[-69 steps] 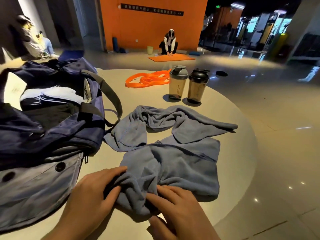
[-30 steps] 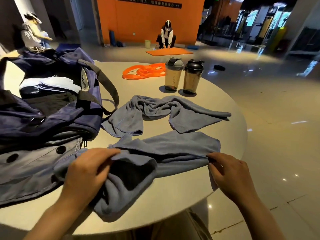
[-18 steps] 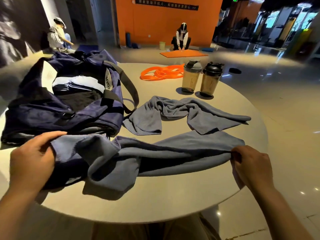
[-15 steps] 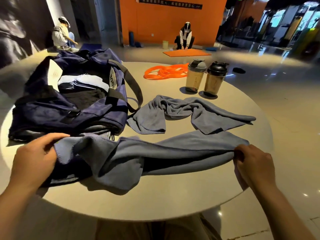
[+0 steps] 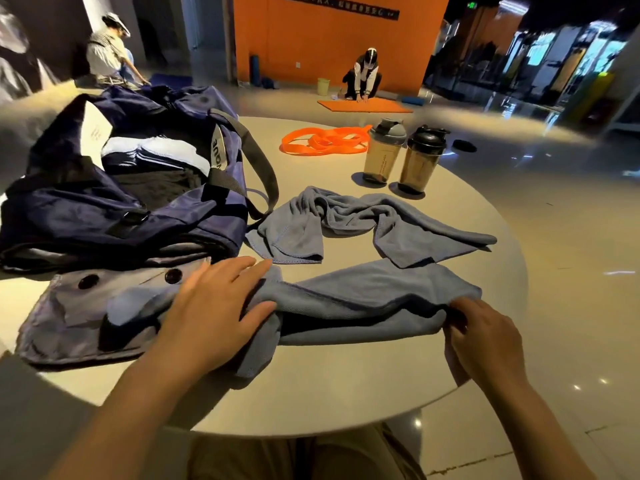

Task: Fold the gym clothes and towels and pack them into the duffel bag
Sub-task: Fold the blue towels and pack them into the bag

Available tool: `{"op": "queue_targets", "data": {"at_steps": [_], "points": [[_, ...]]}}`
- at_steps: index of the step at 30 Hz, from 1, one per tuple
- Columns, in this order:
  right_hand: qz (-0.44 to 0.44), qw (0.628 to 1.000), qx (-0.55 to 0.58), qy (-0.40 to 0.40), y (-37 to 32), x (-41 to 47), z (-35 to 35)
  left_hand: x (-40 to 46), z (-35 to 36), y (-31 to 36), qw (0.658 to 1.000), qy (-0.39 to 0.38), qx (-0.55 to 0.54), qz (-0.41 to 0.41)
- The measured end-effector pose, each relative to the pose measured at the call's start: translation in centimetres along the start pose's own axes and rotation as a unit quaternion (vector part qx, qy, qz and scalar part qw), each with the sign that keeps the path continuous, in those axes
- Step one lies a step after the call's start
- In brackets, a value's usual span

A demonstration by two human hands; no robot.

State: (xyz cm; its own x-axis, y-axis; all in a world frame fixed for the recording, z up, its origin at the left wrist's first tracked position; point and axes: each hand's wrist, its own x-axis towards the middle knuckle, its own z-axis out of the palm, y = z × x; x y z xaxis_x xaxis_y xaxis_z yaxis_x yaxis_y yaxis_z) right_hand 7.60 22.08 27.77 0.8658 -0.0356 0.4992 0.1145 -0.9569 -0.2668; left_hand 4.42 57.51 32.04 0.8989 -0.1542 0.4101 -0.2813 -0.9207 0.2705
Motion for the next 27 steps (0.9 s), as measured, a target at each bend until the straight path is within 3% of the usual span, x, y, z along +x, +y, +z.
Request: {"op": "queue_targets", "data": {"at_steps": [4, 7, 15, 18, 24, 27], "points": [[0.072, 0.994, 0.071, -0.047, 0.2, 0.2, -1.6, 0.8, 1.4, -1.4, 0.996, 0.012, -0.069, -0.057], [0.133, 0.981, 0.128, -0.056, 0.5, 2.6, -3.0, 1.2, 0.4, -1.9, 0.997, 0.035, -0.057, -0.033], [0.024, 0.977, 0.212, 0.000, -4.0, 13.9, -9.7, 8.9, -7.4, -3.7, 0.970, 0.234, -0.061, -0.005], [-0.008, 0.981, 0.194, 0.023, -5.5, 17.6, -12.8, 11.5, -10.4, -3.7, 0.956, 0.286, -0.066, 0.021], [-0.069, 0.981, 0.134, 0.126, -7.8, 21.0, -17.5, 14.0, -14.8, -2.8, 0.941, 0.334, -0.046, 0.042], [-0.074, 0.977, 0.116, 0.164, -8.1, 21.4, -18.6, 14.3, -15.9, -2.3, 0.956, 0.273, -0.093, 0.050]]}}
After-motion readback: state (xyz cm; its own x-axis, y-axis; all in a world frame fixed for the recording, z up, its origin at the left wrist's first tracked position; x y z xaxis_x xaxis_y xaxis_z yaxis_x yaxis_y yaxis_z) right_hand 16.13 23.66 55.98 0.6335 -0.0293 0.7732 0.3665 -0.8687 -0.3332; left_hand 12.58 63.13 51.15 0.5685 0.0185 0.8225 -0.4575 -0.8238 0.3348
